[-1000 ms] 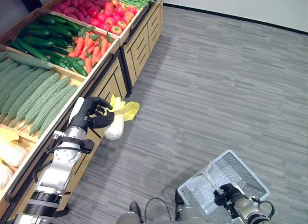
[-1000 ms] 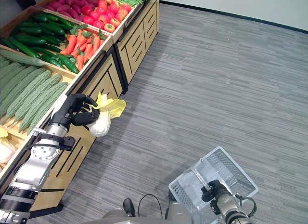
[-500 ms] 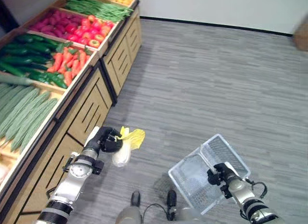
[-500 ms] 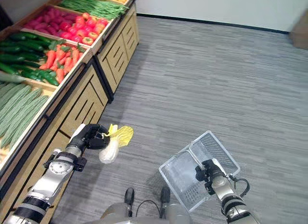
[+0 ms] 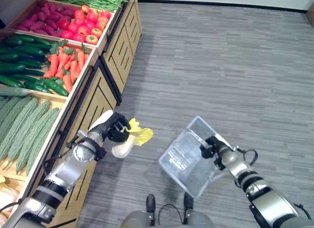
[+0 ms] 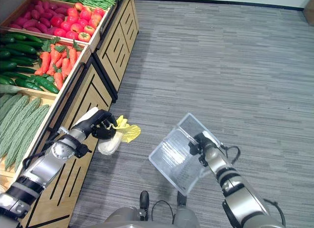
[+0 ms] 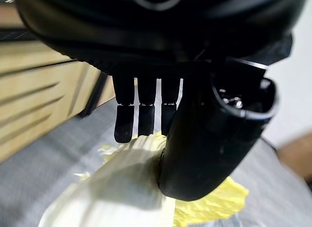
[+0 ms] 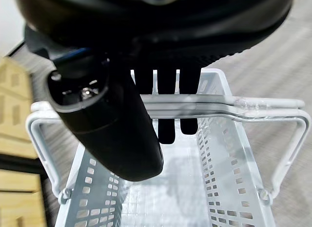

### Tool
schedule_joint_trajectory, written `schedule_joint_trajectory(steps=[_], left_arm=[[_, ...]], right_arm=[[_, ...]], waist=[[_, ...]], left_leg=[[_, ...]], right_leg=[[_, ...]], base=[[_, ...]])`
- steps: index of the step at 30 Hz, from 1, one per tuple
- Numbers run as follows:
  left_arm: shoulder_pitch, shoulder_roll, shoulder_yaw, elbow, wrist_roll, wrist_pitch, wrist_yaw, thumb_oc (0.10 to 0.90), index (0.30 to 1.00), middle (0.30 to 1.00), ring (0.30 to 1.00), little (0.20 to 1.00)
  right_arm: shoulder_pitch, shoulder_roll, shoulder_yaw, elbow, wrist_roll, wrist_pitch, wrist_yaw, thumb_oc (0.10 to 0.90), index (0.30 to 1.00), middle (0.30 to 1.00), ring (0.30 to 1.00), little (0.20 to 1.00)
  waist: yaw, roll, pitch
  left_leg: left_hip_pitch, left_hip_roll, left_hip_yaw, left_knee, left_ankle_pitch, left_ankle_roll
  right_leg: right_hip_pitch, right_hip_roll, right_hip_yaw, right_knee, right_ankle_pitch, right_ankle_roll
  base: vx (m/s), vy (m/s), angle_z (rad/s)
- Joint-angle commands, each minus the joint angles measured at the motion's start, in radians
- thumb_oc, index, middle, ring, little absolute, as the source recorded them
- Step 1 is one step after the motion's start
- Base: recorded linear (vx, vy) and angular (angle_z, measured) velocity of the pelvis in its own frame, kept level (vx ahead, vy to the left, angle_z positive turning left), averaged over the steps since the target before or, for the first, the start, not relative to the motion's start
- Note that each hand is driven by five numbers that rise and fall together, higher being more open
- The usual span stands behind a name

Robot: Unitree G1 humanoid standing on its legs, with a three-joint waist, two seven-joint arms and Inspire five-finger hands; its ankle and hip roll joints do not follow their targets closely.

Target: Get the vegetables into the basket

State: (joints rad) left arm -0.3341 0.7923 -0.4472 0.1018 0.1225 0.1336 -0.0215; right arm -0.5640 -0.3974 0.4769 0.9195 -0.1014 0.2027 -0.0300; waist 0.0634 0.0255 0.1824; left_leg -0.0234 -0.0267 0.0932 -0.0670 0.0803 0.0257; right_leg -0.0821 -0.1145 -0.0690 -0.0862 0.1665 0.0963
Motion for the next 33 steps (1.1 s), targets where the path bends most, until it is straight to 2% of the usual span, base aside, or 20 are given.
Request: schedule_joint_trajectory(steps=[1,8,11,14,17,19,20,22,23,25,27,33], left_arm=[[-0.106,0.037,-0.006,-0.09,0.1,-0.059,0.029,0.4,0.3,0.3,0.3,0.3],[-0.2,-0.015,-0.084,-0.122,0.184,-0.062,0.041,0.4,0.3,0.3,0.3,0.3],[-0.239,-0.072,-0.136,-0.103,0.186,-0.067,0.041,0.4,0.3,0.3,0.3,0.3],[-0.252,-0.098,-0.15,-0.088,0.182,-0.067,0.048,0.4,0.3,0.3,0.3,0.3],[-0.257,-0.164,-0.181,-0.047,0.174,-0.062,0.051,0.4,0.3,0.3,0.3,0.3],[-0.297,-0.223,-0.237,0.002,0.208,-0.062,0.045,0.4,0.3,0.3,0.3,0.3],[-0.298,-0.224,-0.239,0.004,0.208,-0.062,0.046,0.4,0.3,0.3,0.3,0.3],[-0.315,-0.27,-0.277,0.052,0.226,-0.057,0.043,0.4,0.3,0.3,0.3,0.3],[-0.343,-0.342,-0.315,0.153,0.265,-0.049,0.05,0.4,0.3,0.3,0.3,0.3],[-0.345,-0.388,-0.327,0.224,0.278,-0.042,0.057,0.4,0.3,0.3,0.3,0.3],[-0.343,-0.412,-0.337,0.288,0.294,-0.038,0.057,0.4,0.3,0.3,0.3,0.3],[-0.319,-0.452,-0.326,0.401,0.27,-0.03,0.055,0.4,0.3,0.3,0.3,0.3]], right_arm=[[-0.133,-0.004,0.022,-0.049,0.014,-0.046,-0.027,0.4,0.3,0.3,0.3,0.3],[-0.264,-0.001,0.07,-0.052,-0.001,-0.041,-0.03,0.4,0.3,0.3,0.3,0.3],[-0.361,0.023,0.106,-0.035,-0.016,-0.042,-0.033,0.4,0.3,0.3,0.3,0.3],[-0.393,0.031,0.114,-0.025,-0.012,-0.044,-0.04,0.4,0.3,0.3,0.3,0.3],[-0.422,0.067,0.118,0.009,0.0,-0.043,-0.051,0.4,0.3,0.3,0.3,0.3],[-0.44,0.114,0.138,0.012,0.017,-0.049,-0.062,0.4,0.3,0.3,0.3,0.3],[-0.439,0.114,0.138,0.012,0.017,-0.049,-0.063,0.4,0.3,0.3,0.3,0.3],[-0.444,0.122,0.18,-0.086,-0.034,-0.052,-0.055,0.4,0.3,0.3,0.3,0.3],[-0.401,0.115,0.193,-0.225,-0.056,-0.057,-0.044,0.4,0.3,0.3,0.3,0.3],[-0.368,0.119,0.207,-0.337,-0.041,-0.075,-0.034,0.4,0.3,0.3,0.3,0.3],[-0.351,0.096,0.222,-0.445,-0.046,-0.094,-0.014,0.4,0.3,0.3,0.3,0.3],[-0.3,0.041,0.209,-0.65,0.001,-0.118,0.008,0.4,0.3,0.3,0.3,0.3]], waist=[[-0.005,-0.018,-0.061],[-0.009,-0.002,-0.06],[-0.01,0.011,-0.065],[-0.011,0.015,-0.067],[-0.015,0.017,-0.073],[-0.025,0.016,-0.077],[-0.025,0.016,-0.077],[-0.039,0.006,-0.072],[-0.062,0.003,-0.076],[-0.082,-0.007,-0.071],[-0.091,-0.014,-0.074],[-0.11,-0.029,-0.068]], left_leg=[[-0.03,0.052,-0.015,0.107,-0.118,-0.072],[-0.046,0.056,-0.021,0.13,-0.125,-0.081],[-0.044,0.061,-0.018,0.117,-0.115,-0.087],[-0.043,0.062,-0.017,0.111,-0.112,-0.089],[-0.038,0.064,-0.016,0.105,-0.109,-0.09],[-0.03,0.071,-0.007,0.09,-0.103,-0.093],[-0.03,0.071,-0.007,0.089,-0.103,-0.093],[-0.038,0.075,0.001,0.087,-0.089,-0.094],[-0.029,0.082,0.016,0.081,-0.102,-0.093],[-0.028,0.088,0.032,0.082,-0.094,-0.093],[-0.014,0.095,0.049,0.079,-0.108,-0.095],[-0.006,0.104,0.074,0.08,-0.098,-0.096]], right_leg=[[-0.024,-0.081,0.029,0.135,-0.111,0.083],[-0.021,-0.075,0.022,0.119,-0.113,0.072],[-0.015,-0.069,0.022,0.098,-0.108,0.069],[-0.014,-0.068,0.022,0.094,-0.107,0.068],[-0.01,-0.063,0.024,0.085,-0.105,0.066],[-0.007,-0.057,0.03,0.072,-0.097,0.065],[-0.007,-0.056,0.03,0.072,-0.096,0.065],[-0.025,-0.054,0.039,0.074,-0.08,0.065],[-0.028,-0.046,0.05,0.07,-0.083,0.067],[-0.041,-0.041,0.064,0.07,-0.07,0.068],[-0.037,-0.033,0.078,0.063,-0.075,0.073],[-0.049,-0.026,0.102,0.068,-0.063,0.072]], base=[[0.02,-0.035,0.0],[0.0,-0.037,0.02],[0.0,0.0,0.0],[0.0,0.0,0.0],[0.0,0.0,0.0],[-0.01,-0.035,-0.03],[-0.02,-0.035,-0.06],[-0.05,-0.021,-0.1],[-0.04,-0.023,-0.13],[0.0,-0.01,-0.13],[0.06,0.002,-0.48],[0.01,-0.007,-0.23]])
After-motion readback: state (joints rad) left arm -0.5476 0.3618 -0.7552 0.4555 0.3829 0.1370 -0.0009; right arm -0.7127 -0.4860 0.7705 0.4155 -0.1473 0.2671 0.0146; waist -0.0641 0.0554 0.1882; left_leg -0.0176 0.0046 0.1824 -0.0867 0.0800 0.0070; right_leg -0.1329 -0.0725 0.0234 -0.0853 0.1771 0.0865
